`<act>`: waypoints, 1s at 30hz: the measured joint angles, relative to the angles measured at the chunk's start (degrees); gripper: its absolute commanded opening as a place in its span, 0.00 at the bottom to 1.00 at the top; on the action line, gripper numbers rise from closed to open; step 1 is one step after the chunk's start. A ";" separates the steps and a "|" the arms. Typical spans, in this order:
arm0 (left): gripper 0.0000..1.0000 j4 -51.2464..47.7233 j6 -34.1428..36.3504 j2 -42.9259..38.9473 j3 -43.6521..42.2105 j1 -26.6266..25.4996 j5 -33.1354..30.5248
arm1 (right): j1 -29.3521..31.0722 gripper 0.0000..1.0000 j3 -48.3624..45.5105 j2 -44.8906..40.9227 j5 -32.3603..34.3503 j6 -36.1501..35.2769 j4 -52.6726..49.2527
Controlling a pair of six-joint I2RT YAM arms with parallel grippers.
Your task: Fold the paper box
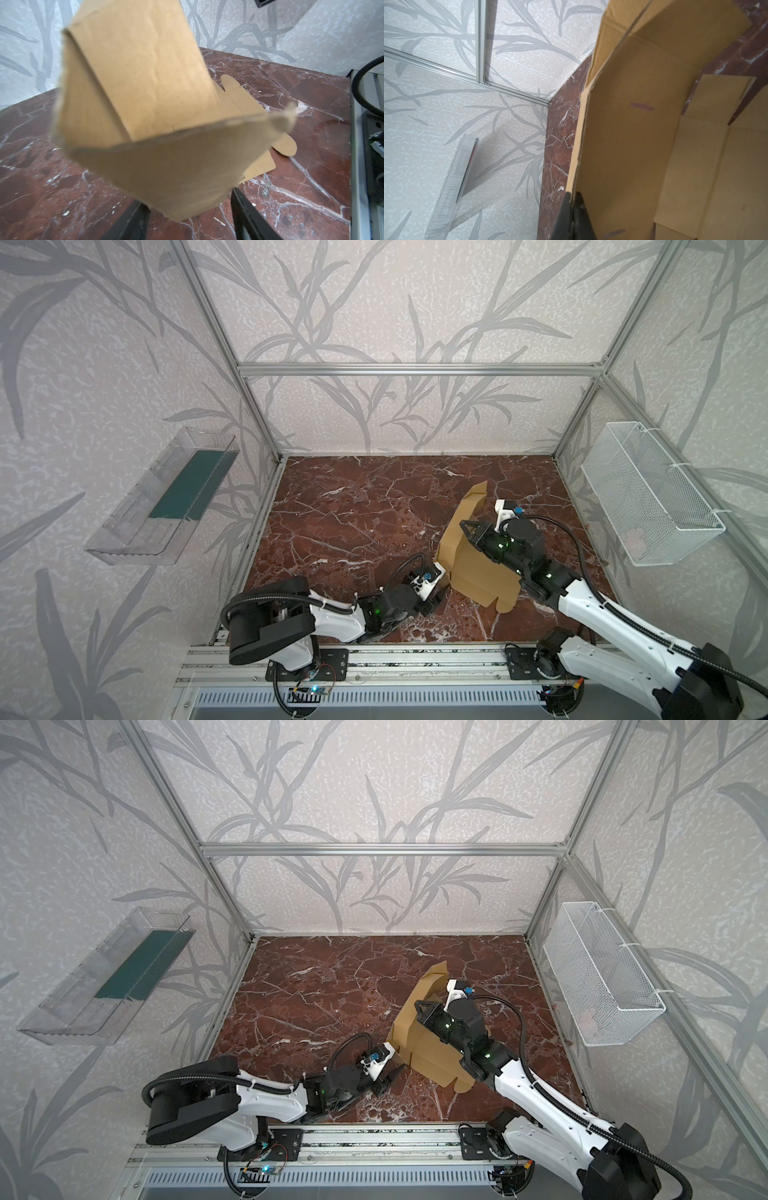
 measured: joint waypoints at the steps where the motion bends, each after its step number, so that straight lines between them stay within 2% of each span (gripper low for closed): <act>1: 0.63 -0.46 0.37 -0.90 -0.39 0.00 -0.55 | 0.00 0.00 -0.48 -0.28 0.02 0.02 0.50; 8: 0.63 -3.43 1.84 -9.44 -5.09 0.00 -3.45 | 0.00 0.00 -4.02 0.63 0.09 0.07 2.34; 14: 0.64 -9.86 1.84 -20.79 -7.72 0.00 -6.08 | 0.00 0.00 -4.04 2.64 0.22 -0.24 3.41; 18: 0.64 -13.57 1.40 -24.52 -8.37 0.00 -7.15 | 0.00 0.00 -4.04 3.34 0.50 -0.35 3.41; 22: 0.64 -14.29 1.29 -22.56 -8.52 0.00 -7.32 | 0.00 0.00 -3.91 3.45 0.79 -0.48 3.23; 30: 0.63 -7.21 4.50 -8.44 -7.85 1.22 -7.21 | 0.00 0.00 -3.65 4.07 0.85 -0.61 2.91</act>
